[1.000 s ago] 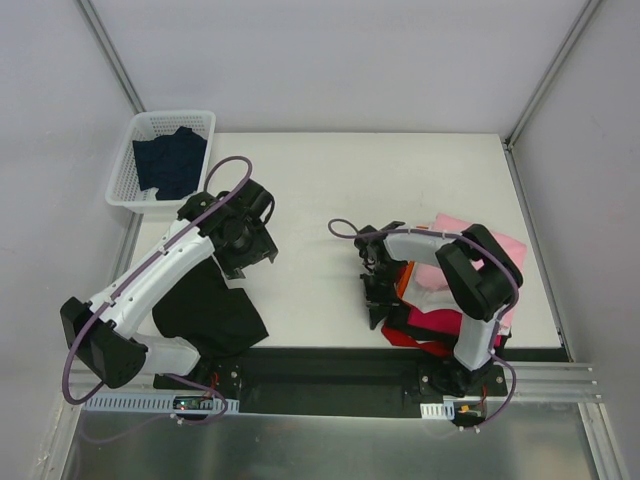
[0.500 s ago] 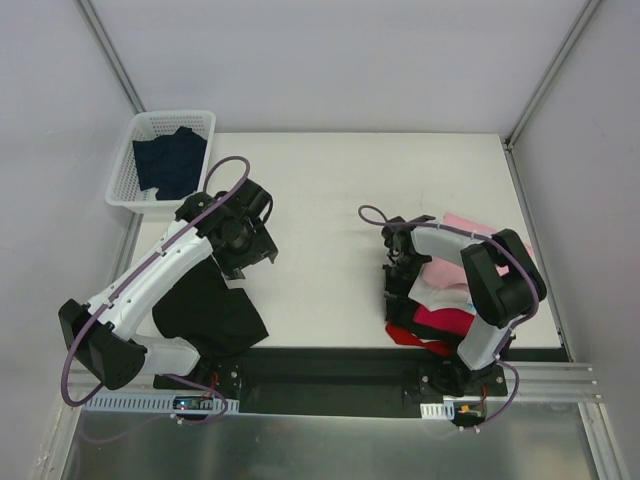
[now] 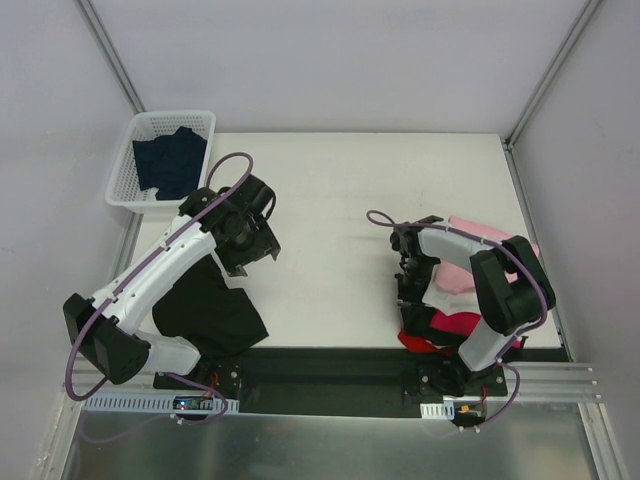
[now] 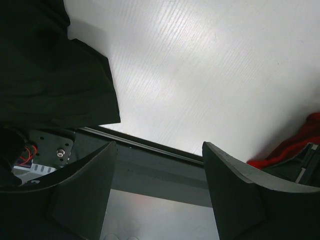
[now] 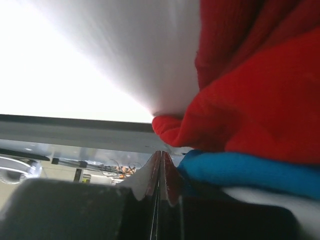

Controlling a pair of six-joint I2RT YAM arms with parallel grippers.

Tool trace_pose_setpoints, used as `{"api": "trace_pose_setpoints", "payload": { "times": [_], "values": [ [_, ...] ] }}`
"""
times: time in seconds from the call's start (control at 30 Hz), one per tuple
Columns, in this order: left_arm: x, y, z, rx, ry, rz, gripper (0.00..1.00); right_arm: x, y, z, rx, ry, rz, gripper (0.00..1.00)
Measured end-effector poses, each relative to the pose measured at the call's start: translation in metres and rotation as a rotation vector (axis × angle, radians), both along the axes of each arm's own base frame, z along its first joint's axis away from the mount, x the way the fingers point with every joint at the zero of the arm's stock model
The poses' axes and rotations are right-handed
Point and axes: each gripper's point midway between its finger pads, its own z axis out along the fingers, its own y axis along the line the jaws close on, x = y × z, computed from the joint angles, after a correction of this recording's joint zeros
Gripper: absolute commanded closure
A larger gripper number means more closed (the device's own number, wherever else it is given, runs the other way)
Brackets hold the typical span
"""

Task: Fold and stack the t-shirts
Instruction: Put the neatly folded tshirt into the corner of the board with the right arm

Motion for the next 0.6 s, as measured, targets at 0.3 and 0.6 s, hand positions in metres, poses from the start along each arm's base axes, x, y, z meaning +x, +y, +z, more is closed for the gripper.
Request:
{"api": "trace_pose_setpoints", "payload": {
  "times": [0.3,0.6],
  "values": [
    [0.002,-0.001,0.002,-0.004,0.001,0.005,0.31,-0.032,-0.022,0.012,-0.026,0.044,0.021,0.99],
    [0.001,-0.004,0.001,-0.018,0.017,0.004,0.31,-0.034,-0.039,0.018,-0.015,0.057,-0.080,0.99]
  ]
}}
